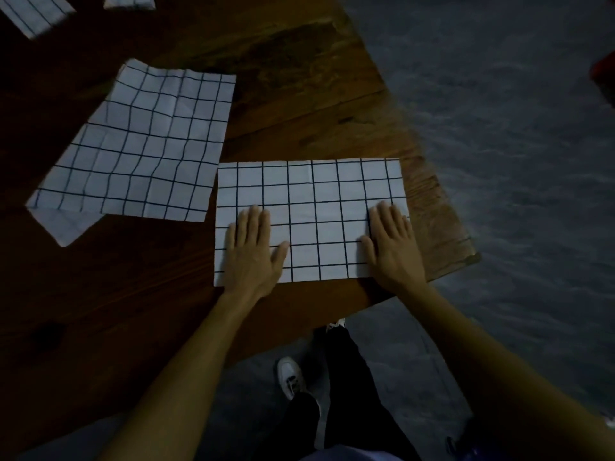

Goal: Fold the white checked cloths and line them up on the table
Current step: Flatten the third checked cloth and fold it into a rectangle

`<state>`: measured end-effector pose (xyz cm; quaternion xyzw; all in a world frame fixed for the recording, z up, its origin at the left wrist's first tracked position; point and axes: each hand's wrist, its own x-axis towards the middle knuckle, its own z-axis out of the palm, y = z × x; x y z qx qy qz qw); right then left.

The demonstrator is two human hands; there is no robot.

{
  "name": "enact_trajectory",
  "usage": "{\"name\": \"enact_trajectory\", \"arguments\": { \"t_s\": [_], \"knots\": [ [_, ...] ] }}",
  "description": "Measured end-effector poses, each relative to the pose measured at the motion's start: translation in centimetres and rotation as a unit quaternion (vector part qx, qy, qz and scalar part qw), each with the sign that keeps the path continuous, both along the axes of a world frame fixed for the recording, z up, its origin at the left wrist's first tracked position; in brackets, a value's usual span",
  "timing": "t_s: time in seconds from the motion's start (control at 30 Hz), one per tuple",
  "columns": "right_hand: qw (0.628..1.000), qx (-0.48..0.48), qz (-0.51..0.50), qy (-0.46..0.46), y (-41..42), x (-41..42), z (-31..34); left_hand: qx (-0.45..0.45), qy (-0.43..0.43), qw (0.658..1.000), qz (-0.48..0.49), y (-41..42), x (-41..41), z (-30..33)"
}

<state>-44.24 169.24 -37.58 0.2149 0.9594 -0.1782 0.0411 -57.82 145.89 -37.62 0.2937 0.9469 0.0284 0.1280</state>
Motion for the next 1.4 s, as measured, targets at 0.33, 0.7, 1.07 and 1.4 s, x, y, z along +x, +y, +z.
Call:
{"name": "enact_trajectory", "arguments": {
  "t_s": [0.33, 0.7, 1.07, 1.4],
  "knots": [
    [0.994, -0.061, 0.069, 0.065, -6.2, 0.2, 1.1, 0.168, -0.057, 0.977, -0.117, -0.4, 3.8, 2.6],
    [0.995, -0.036, 0.046, 0.086, -8.6, 2.2, 0.4, 0.203, 0.042, 0.962, -0.176, -0.9, 4.4, 0.9],
    [0.986, 0.013, -0.02, 0.165, -9.5, 0.7, 2.0, 0.196, 0.049, 0.96, -0.193, -0.2, 4.1, 3.0],
    [0.987, 0.028, -0.022, 0.158, -9.4, -1.7, 7.4, 0.176, 0.043, 0.976, -0.119, 0.5, 3.7, 8.2]
  ]
}}
